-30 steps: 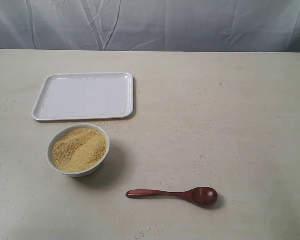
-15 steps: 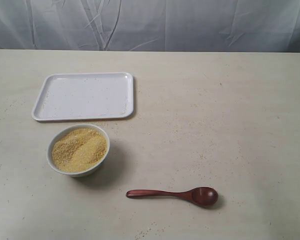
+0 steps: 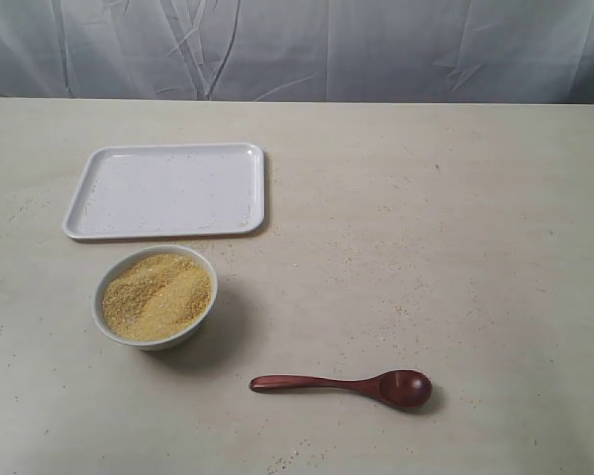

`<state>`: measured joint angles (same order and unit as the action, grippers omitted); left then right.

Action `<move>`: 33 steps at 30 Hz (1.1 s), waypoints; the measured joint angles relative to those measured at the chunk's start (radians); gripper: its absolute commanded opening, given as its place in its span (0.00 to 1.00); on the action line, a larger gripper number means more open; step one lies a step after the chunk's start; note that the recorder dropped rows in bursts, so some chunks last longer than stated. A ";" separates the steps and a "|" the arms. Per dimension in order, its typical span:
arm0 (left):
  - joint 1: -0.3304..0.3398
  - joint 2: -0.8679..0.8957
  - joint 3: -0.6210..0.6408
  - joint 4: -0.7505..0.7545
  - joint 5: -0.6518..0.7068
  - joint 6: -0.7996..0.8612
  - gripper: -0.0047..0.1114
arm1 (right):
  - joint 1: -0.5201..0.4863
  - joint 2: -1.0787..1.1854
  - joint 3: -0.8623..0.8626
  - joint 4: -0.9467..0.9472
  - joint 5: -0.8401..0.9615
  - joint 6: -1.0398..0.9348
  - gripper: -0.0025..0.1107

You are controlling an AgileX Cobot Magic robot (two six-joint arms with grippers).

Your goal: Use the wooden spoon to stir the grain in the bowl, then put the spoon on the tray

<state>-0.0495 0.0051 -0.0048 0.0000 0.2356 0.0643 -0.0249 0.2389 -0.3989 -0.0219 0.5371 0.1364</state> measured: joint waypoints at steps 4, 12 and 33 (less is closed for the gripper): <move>0.000 0.000 0.000 0.000 0.000 0.000 0.04 | 0.000 0.160 -0.076 -0.019 0.065 0.000 0.02; 0.000 0.000 0.000 0.000 0.000 0.000 0.04 | 0.000 0.483 -0.118 0.012 0.098 -0.022 0.02; 0.000 0.000 0.000 0.000 0.000 0.000 0.04 | 0.751 1.298 -0.504 0.113 0.159 -0.190 0.41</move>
<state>-0.0495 0.0051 -0.0048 0.0000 0.2356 0.0643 0.7259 1.5374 -0.9025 0.0914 0.6961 -0.0535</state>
